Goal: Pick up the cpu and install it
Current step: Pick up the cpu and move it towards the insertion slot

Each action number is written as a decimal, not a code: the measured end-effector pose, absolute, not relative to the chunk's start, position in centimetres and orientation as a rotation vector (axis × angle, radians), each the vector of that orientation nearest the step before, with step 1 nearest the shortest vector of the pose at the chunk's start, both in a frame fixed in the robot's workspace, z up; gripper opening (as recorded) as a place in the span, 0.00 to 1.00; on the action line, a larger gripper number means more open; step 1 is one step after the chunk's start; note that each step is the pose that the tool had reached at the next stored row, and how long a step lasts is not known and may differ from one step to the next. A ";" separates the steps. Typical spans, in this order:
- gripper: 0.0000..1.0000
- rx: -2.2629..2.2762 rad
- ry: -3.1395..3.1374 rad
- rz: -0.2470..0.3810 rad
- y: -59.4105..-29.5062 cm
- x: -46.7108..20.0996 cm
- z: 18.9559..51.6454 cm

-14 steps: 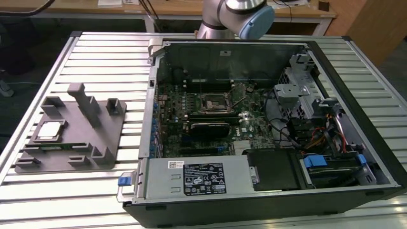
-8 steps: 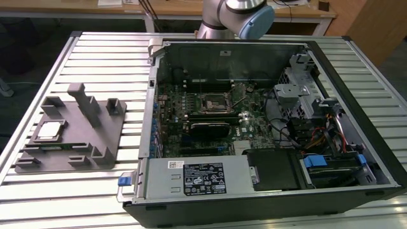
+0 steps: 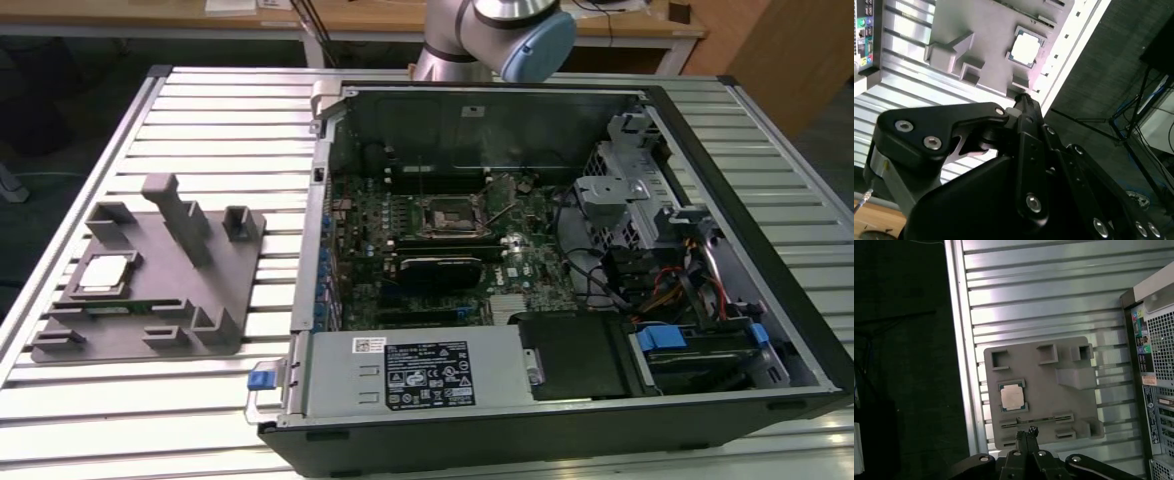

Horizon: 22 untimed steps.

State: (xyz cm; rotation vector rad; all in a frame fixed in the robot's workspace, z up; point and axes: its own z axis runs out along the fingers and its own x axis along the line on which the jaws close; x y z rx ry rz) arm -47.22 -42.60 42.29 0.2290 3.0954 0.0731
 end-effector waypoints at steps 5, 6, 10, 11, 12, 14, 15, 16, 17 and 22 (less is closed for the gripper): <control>0.11 0.229 3.096 0.073 -42.6 -47.2 42.1; 0.11 0.229 3.096 0.073 -42.6 -47.2 42.1; 0.11 0.229 3.095 0.073 -42.6 -47.2 42.1; 0.11 0.229 3.095 0.073 -42.6 -47.2 42.0; 0.11 0.229 3.096 0.073 -42.6 -47.2 42.0; 0.11 0.229 3.096 0.073 -42.6 -47.2 42.0; 0.11 0.229 3.096 0.073 -42.6 -47.2 41.9; 0.11 0.229 3.096 0.073 -42.6 -47.2 41.9; 0.11 0.229 3.096 0.073 -42.6 -47.2 41.9; 0.11 0.229 3.096 0.073 -42.6 -47.2 41.7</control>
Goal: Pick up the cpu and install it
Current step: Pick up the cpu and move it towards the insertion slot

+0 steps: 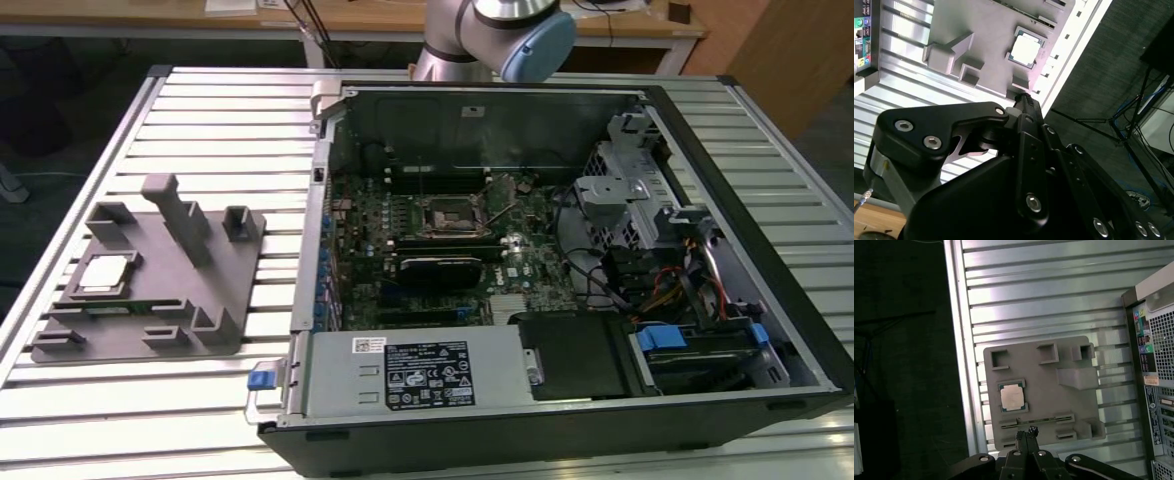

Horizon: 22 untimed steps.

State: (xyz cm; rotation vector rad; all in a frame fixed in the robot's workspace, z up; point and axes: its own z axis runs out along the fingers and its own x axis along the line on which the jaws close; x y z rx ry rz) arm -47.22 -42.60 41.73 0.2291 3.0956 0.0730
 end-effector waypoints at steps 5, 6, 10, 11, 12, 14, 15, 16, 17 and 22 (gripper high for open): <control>0.11 0.229 3.096 0.073 -42.6 -47.2 41.6; 0.11 0.229 3.096 0.073 -42.6 -47.2 41.6; 0.11 0.229 3.095 0.073 -42.6 -47.2 41.5; 0.11 0.229 3.096 0.073 -42.6 -47.2 41.4; 0.11 0.229 3.096 0.073 -42.6 -47.2 41.4; 0.11 0.229 3.096 0.073 -42.6 -47.2 41.3; 0.11 0.229 3.096 0.073 -42.6 -47.2 41.3; 0.11 0.229 3.096 0.073 -42.6 -47.2 41.3; 0.11 0.229 3.096 0.073 -42.6 -47.2 41.3; 0.11 0.229 3.096 0.073 -42.6 -47.2 41.1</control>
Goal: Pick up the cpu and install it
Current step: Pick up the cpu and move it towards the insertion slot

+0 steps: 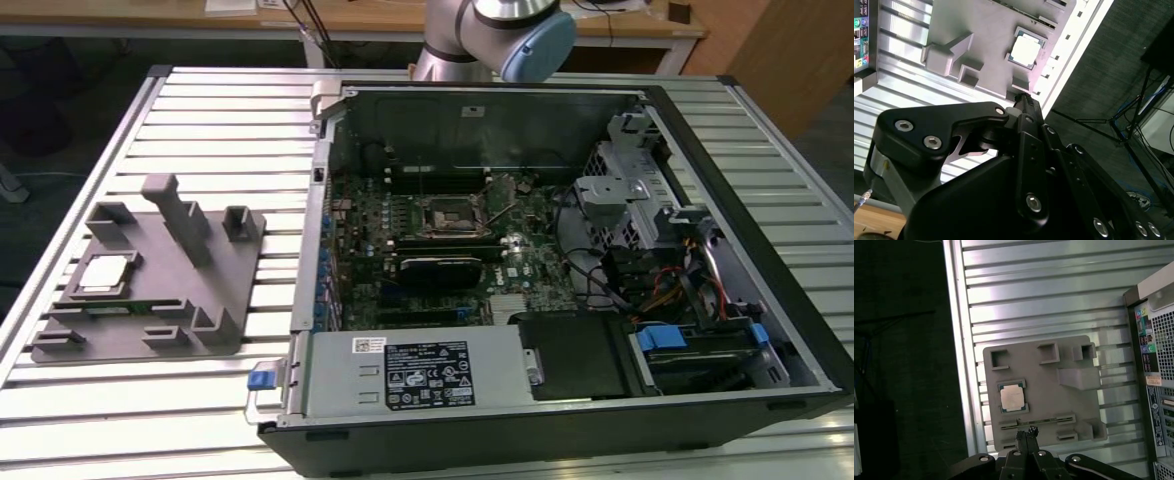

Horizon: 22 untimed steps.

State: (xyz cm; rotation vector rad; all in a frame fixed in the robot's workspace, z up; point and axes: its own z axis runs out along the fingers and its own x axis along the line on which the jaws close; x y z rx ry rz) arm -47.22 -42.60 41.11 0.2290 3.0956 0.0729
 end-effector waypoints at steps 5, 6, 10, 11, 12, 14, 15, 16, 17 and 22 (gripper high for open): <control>0.11 0.229 3.096 0.073 -42.6 -47.2 41.0; 0.11 0.229 3.096 0.073 -42.6 -47.2 40.9; 0.11 0.229 3.095 0.073 -42.6 -47.2 40.8; 0.11 0.229 3.096 0.073 -42.6 -47.2 40.8; 0.11 0.229 3.096 0.073 -42.6 -47.2 40.7; 0.11 0.229 3.096 0.073 -42.6 -47.2 40.7; 0.11 0.229 3.096 0.073 -42.6 -47.2 40.6; 0.11 0.229 3.096 0.073 -42.6 -47.2 40.6; 0.11 0.229 3.096 0.073 -42.6 -47.2 40.6; 0.11 0.229 3.096 0.073 -42.6 -47.2 40.4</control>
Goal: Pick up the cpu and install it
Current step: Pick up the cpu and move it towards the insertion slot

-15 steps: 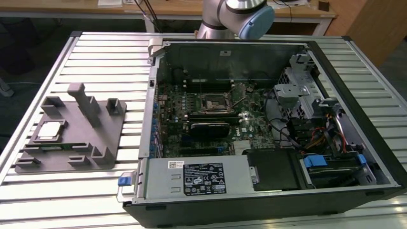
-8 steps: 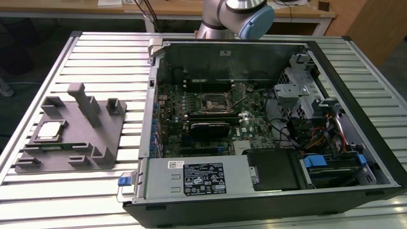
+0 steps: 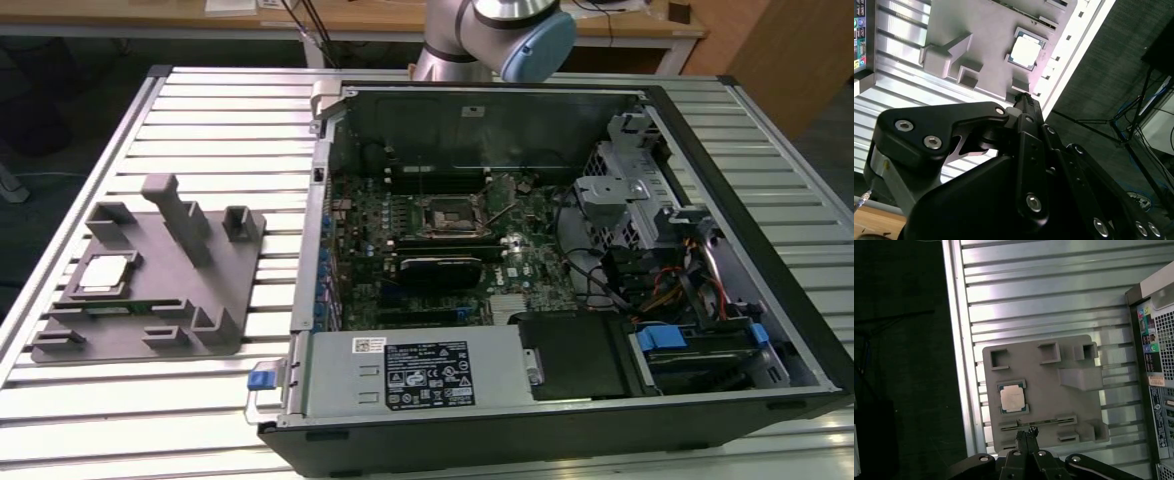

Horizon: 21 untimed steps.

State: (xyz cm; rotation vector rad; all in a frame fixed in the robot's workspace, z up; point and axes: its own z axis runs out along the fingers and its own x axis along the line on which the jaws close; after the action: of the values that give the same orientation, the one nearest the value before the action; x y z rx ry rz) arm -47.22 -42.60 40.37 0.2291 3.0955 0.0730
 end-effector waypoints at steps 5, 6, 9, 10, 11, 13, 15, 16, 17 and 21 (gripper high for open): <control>0.11 0.229 3.096 0.073 -42.6 -47.2 40.2; 0.11 0.229 3.095 0.073 -42.6 -47.2 40.1; 0.11 0.229 3.096 0.073 -42.6 -47.2 39.9; 0.11 0.229 3.096 0.073 -42.6 -47.2 39.8; 0.11 0.229 3.096 0.073 -42.6 -47.2 39.8; 0.11 0.229 3.096 0.073 -42.6 -47.2 39.6; 0.11 0.229 3.096 0.073 -42.6 -47.2 39.3; 0.11 0.229 3.096 0.073 -42.6 -47.2 39.2; 0.11 0.229 3.096 0.073 -42.6 -47.2 39.1; 0.11 0.229 3.095 0.073 -42.6 -47.2 38.7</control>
State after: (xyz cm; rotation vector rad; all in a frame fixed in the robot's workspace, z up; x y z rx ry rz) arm -47.22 -42.60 38.69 0.2291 3.0955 0.0731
